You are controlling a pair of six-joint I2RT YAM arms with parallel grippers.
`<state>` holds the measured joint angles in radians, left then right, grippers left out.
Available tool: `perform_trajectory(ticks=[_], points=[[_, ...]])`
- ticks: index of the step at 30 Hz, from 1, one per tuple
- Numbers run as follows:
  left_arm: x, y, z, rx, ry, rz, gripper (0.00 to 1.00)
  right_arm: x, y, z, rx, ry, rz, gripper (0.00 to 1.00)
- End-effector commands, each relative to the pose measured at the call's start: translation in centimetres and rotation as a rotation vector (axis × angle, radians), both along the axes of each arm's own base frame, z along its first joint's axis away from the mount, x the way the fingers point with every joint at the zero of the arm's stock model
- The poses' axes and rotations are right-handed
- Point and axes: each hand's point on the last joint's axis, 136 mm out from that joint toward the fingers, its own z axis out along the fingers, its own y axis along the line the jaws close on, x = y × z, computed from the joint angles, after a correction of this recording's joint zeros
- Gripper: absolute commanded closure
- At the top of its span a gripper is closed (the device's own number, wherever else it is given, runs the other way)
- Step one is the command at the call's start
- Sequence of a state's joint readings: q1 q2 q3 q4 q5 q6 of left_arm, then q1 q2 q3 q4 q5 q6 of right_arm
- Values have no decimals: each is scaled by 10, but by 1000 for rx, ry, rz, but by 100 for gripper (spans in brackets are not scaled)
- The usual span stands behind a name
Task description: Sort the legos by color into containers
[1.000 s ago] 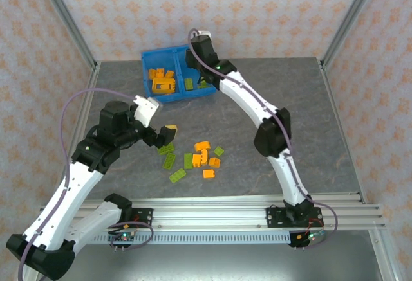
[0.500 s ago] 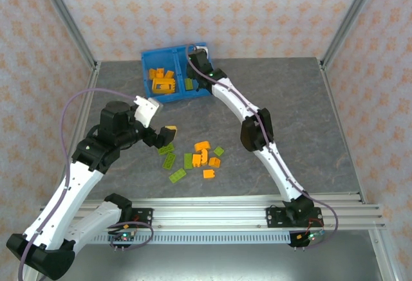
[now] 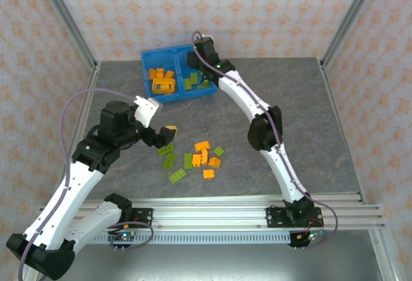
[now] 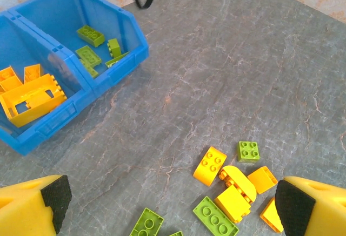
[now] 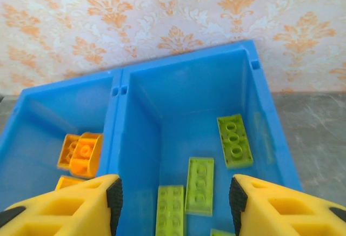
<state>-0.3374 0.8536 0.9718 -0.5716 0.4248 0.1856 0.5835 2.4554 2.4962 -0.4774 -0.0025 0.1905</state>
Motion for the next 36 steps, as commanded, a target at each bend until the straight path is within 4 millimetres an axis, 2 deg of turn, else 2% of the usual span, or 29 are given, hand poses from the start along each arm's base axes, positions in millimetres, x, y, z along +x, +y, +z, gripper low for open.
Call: perform_trajectory(ticks=[1,3,6,11,14,19,23,27,31,36], points=[[5,7,-1,30,-9,24,0,-45,-20,79,70,-58,51,41],[6,7,-2,32,-6,26,0,-74,-32,80,82,-40,76,38],[7,6,-5,31,1,31,0,-122,-59,65,95,41,64,36],[11,6,-10,38,23,34,0,-210,-105,1,124,261,-60,36],[14,3,-15,33,35,28,0,-252,-115,-30,90,361,-50,36],[16,-5,-22,19,77,1,0,-302,-116,-74,-100,468,86,34],[17,-3,-25,43,91,8,0,-323,-100,-103,-193,552,228,24],[16,-1,-25,48,78,15,0,-324,-89,-127,-279,589,322,10],[17,0,-26,54,83,18,0,-323,-85,-157,-374,663,368,9],[17,0,-26,56,84,20,0,-324,-82,-177,-412,707,387,14]])
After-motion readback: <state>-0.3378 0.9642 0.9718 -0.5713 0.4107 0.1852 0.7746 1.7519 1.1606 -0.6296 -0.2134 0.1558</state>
